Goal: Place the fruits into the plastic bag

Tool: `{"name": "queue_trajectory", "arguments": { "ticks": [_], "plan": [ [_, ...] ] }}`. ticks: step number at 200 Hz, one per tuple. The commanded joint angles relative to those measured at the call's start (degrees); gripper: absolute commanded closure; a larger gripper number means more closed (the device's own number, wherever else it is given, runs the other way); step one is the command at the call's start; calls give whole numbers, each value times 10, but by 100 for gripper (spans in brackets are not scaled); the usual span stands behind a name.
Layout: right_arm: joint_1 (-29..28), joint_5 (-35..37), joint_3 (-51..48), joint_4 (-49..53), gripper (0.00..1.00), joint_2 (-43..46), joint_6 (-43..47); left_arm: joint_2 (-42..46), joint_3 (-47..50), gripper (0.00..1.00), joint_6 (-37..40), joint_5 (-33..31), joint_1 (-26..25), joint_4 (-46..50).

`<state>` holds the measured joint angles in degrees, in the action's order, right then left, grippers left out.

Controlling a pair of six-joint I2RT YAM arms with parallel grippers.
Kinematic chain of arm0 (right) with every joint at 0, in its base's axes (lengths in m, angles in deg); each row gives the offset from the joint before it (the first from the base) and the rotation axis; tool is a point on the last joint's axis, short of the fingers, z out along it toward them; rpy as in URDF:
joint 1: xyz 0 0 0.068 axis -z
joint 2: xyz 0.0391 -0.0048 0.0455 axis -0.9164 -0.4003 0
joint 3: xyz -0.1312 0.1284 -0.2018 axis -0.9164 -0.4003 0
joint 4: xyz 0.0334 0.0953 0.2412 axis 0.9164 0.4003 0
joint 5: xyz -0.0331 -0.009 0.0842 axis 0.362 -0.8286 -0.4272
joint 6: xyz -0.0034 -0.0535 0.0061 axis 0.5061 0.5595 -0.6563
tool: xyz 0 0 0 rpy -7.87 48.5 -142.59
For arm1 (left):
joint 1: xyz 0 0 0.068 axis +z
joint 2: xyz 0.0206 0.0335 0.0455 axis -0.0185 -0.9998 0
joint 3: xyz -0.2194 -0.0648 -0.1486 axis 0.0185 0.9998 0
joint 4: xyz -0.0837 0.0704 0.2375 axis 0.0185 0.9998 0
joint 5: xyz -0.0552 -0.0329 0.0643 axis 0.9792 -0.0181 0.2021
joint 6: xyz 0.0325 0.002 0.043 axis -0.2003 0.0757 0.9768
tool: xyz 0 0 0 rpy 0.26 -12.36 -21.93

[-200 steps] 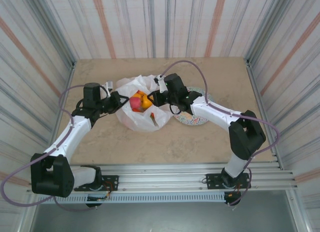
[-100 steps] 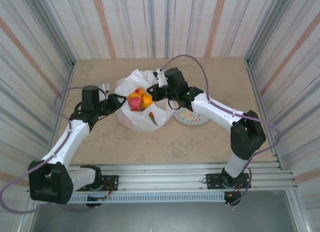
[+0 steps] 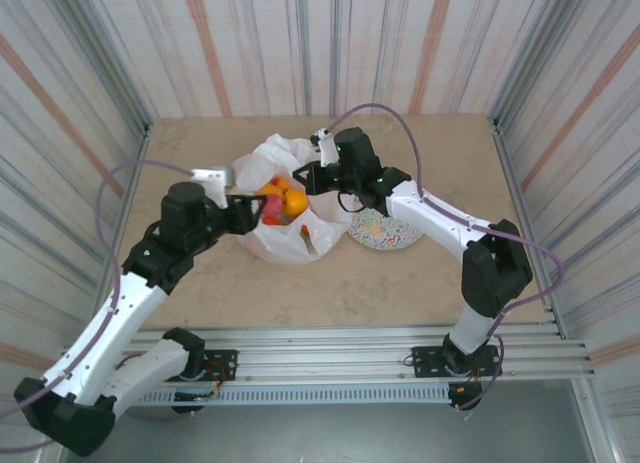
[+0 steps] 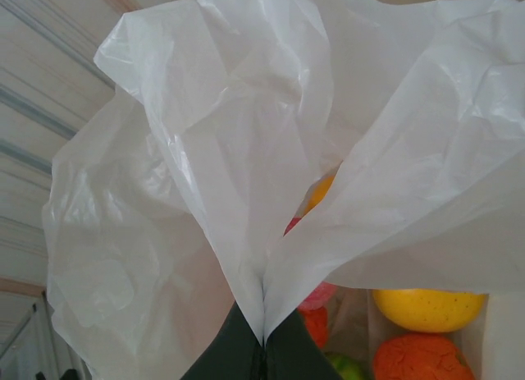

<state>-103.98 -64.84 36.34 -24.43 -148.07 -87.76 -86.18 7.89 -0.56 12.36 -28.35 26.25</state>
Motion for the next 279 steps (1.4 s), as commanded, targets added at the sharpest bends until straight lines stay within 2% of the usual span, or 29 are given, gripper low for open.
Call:
{"name": "queue_trajectory", "arguments": {
  "ticks": [1, 21, 74, 99, 127, 153, 161, 183, 196, 213, 242, 279],
  "plan": [
    [13, -34, 18, 8, 100, -18, -20, -44, -52, 39, 103, -17, -68, 48],
    [21, -46, 18, 6, 100, -21, -26, -97, -93, 39, 128, -19, -98, 93],
    [26, -38, 12, 4, 100, -14, -27, -176, -103, 41, 136, -47, -101, 106],
    [27, -38, 11, 4, 100, -13, -27, -218, -123, 45, 143, -33, -101, 123],
    [27, -33, 7, 4, 100, -12, -27, -252, -133, 53, 141, -13, -103, 124],
    [27, -33, 7, 3, 100, -11, -28, -268, -134, 74, 139, -39, -103, 121],
    [27, -33, 9, 3, 100, -10, -29, -266, -132, 80, 138, -44, -103, 113],
    [28, -25, 16, 3, 100, -2, -29, -248, -125, 88, 131, -53, -103, 86],
    [27, -12, 17, -3, 100, 10, -29, -222, -118, 95, 123, -71, -104, 66],
    [27, 2, 23, -12, 100, 27, -30, -174, -98, 100, 115, -90, -102, 21],
    [28, 17, 56, -21, 100, 37, -28, -100, -68, 100, 83, -97, -79, -49],
    [28, 18, 135, -5, 100, 14, -19, -53, -66, 100, 29, -110, -23, -83]
  ]
}}
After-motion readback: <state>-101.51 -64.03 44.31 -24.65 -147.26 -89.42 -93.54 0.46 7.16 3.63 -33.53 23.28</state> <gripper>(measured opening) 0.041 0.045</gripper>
